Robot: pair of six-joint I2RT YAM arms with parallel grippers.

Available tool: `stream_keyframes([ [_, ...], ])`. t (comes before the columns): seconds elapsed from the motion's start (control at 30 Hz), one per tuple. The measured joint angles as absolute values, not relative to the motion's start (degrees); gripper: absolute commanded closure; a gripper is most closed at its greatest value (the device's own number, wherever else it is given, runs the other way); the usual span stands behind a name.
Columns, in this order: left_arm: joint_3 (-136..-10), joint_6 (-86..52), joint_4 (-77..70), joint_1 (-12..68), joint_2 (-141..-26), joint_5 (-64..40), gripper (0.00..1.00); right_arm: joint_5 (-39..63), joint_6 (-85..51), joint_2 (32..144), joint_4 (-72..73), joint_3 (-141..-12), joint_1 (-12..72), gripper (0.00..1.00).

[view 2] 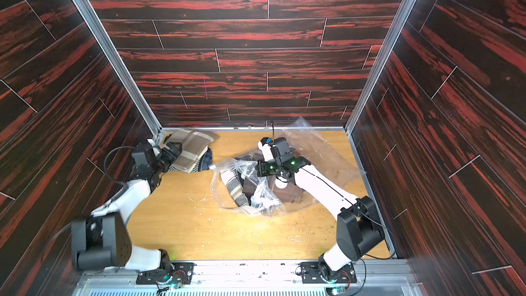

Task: Take the scarf out of the vacuum bag
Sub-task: Place the scarf at the corner of the board, then take out the scarf from the vacuum bag.

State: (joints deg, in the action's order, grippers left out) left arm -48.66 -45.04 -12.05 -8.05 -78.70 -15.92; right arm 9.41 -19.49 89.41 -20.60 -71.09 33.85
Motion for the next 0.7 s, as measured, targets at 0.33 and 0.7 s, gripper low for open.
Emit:
stream_keyframes([
  [0.33, -47.2, -40.8, -4.0, 0.2, -62.9, -21.0, 0.02, 6.9, -19.7, 88.0, -23.0, -71.1, 35.7, 1.00],
  [0.7, -36.4, -41.4, -3.0, 7.4, -59.0, -25.1, 0.06, 6.2, -21.9, 83.7, -24.9, -71.1, 36.9, 1.00],
])
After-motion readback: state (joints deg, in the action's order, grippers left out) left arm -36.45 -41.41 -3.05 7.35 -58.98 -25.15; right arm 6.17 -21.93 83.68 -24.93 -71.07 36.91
